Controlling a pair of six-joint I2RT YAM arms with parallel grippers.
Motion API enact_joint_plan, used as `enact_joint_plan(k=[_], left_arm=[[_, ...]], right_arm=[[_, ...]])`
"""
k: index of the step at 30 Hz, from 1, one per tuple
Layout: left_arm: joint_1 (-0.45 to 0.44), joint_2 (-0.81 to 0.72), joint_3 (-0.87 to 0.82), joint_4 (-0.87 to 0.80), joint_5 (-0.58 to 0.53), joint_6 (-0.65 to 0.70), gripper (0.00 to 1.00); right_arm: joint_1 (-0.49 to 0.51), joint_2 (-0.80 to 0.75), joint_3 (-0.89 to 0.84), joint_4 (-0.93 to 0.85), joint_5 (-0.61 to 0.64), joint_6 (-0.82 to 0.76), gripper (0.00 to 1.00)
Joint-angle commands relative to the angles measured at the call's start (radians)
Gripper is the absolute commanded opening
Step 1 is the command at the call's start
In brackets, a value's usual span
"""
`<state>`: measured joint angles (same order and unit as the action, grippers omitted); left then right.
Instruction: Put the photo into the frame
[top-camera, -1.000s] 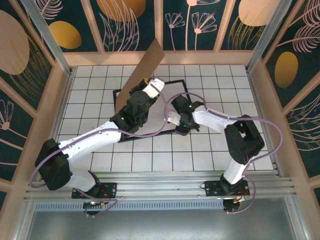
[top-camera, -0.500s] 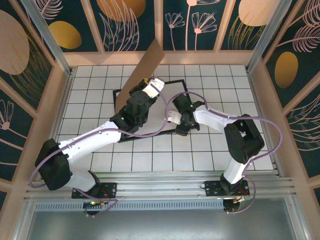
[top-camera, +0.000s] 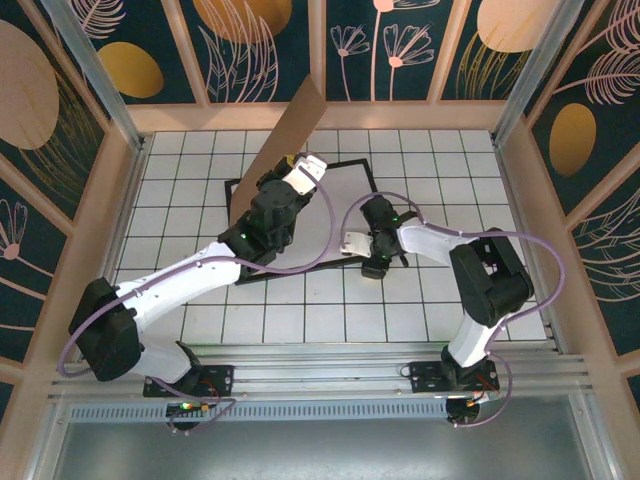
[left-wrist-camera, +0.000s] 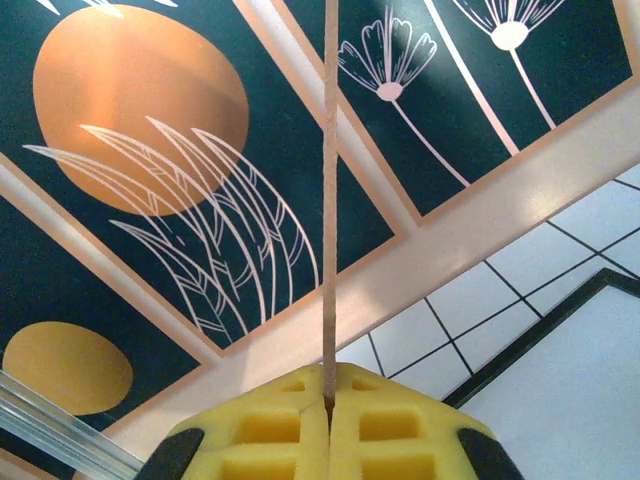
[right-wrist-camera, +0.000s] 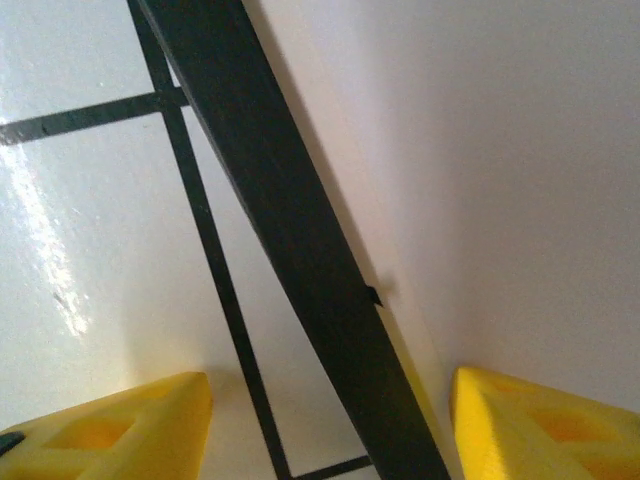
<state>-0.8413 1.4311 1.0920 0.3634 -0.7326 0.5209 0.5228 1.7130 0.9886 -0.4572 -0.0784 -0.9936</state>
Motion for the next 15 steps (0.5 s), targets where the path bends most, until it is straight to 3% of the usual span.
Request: enact_joint_plan(k=[1, 15], left_arm=[[0.018, -0.03, -0.014, 0.015, -0.025, -0.009, 0.0], [0.02, -0.012, -0.014, 0.013, -0.008, -0.021, 0.0]], right_arm=[[-0.022, -0.034, -0.023, 0.051, -0.073, -0.077, 0.64], [-0.055, -0.035, 0.009, 0.101, -0.088, -0.163, 0.62]])
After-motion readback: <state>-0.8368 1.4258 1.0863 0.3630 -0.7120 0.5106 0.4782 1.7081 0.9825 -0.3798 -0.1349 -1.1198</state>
